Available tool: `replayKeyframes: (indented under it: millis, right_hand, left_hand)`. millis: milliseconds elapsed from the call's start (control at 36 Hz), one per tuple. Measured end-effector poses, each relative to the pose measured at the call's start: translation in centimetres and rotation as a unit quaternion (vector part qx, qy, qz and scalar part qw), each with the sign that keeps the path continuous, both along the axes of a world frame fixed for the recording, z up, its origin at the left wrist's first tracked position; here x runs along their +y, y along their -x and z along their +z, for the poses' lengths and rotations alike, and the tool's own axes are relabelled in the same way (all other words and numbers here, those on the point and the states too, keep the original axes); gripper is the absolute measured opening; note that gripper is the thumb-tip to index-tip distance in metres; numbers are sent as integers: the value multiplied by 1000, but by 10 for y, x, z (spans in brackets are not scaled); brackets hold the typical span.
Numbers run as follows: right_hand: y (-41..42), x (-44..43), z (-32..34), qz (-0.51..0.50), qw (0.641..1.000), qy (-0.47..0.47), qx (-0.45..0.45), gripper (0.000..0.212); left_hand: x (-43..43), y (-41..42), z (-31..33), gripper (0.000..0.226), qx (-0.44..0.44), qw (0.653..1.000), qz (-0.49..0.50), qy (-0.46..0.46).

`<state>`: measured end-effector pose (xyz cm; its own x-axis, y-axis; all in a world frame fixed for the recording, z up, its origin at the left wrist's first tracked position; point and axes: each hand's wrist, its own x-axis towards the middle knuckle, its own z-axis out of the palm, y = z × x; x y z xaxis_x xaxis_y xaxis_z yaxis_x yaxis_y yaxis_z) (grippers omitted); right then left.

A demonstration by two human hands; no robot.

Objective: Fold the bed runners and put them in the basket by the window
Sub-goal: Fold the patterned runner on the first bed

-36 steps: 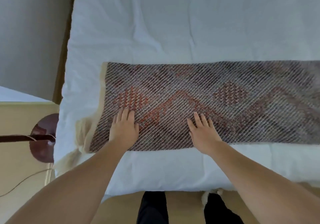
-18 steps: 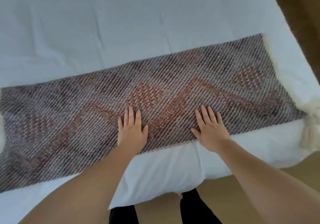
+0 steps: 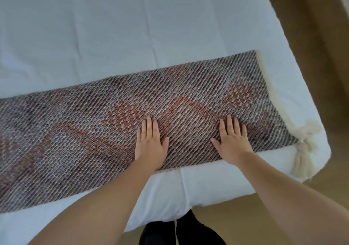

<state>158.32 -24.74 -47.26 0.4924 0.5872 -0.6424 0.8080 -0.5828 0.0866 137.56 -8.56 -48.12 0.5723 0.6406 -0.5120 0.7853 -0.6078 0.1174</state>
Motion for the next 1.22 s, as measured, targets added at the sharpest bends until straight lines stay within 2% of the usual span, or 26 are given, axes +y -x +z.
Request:
replayKeyframes:
  millis: [222, 389, 639, 833, 944, 1056, 1139, 1222]
  right_hand:
    - [-18, 33, -1, 1, 1000, 2, -7, 77]
    - [-54, 45, -4, 34, 999, -12, -2, 77]
    - [-185, 56, -18, 124, 989, -76, -27, 79]
    - [-271, 55, -27, 192, 974, -116, 13, 76]
    - [-300, 64, -27, 164, 976, -143, 28, 78]
    - [-307, 78, -18, 107, 966, -216, 94, 86]
    - [-304, 88, -9, 23, 946, -291, 144, 85]
    - [-304, 94, -1, -117, 914, -333, 201, 77]
  left_hand:
    - [26, -35, 5, 71, -37, 998, -41, 6]
    - [8, -64, -2, 72, -37, 999, -12, 17]
    - [-61, -169, -14, 76, -35, 997, 71, -3]
    - [-136, -271, -18, 78, -51, 994, 94, 10]
    - [-168, -314, -17, 83, -51, 995, 79, 29]
    - [-191, -345, -12, 103, -42, 992, 106, 59]
    - [-198, -362, -9, 116, -20, 984, 155, 84]
    - [-198, -374, -2, 113, -7, 976, 188, 106]
